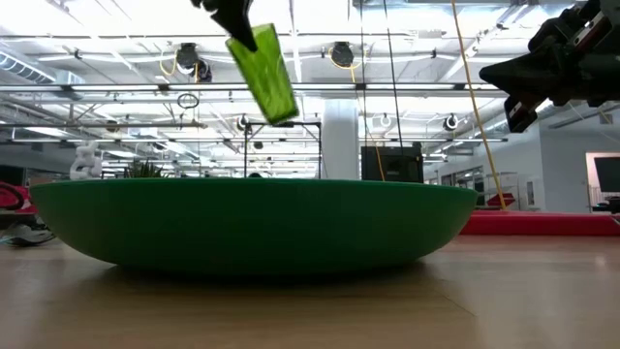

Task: Pick and place plate/cup/fork/spoon on tray
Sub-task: Put the green glass on the red tray

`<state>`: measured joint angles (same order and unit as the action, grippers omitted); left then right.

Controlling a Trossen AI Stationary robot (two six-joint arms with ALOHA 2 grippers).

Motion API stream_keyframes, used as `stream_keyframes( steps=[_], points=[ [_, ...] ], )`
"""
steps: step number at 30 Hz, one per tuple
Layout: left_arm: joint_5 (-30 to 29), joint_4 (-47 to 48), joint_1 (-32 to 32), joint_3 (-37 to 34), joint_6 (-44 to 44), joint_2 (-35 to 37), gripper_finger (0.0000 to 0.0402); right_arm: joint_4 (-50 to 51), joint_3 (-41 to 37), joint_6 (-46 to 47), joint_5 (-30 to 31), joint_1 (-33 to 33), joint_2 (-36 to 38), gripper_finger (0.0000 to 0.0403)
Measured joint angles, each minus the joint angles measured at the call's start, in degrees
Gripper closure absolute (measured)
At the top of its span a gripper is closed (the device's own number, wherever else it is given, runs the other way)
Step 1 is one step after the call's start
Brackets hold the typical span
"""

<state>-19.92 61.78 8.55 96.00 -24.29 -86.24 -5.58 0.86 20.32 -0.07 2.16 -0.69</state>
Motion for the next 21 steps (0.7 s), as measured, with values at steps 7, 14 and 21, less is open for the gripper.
stream_keyframes(
  steps=[7, 14, 21],
  points=[
    [-1.6, -5.5, 0.1, 4.3, -5.3, 0.0, 0.0391, 0.0, 0.0, 0.0, 0.0, 0.0, 0.0, 0.0403],
    [-1.6, -12.2, 0.1, 4.8, -9.8, 0.0, 0.0391, -0.2, 0.0, 0.0, 0.0, 0.0, 0.0, 0.0403],
    [-1.1, -16.0, 0.1, 5.5, -12.6, -3.4, 0.0393, -0.3, 0.0, -7.1, 0.4, 0.0, 0.0, 0.0403]
  ],
)
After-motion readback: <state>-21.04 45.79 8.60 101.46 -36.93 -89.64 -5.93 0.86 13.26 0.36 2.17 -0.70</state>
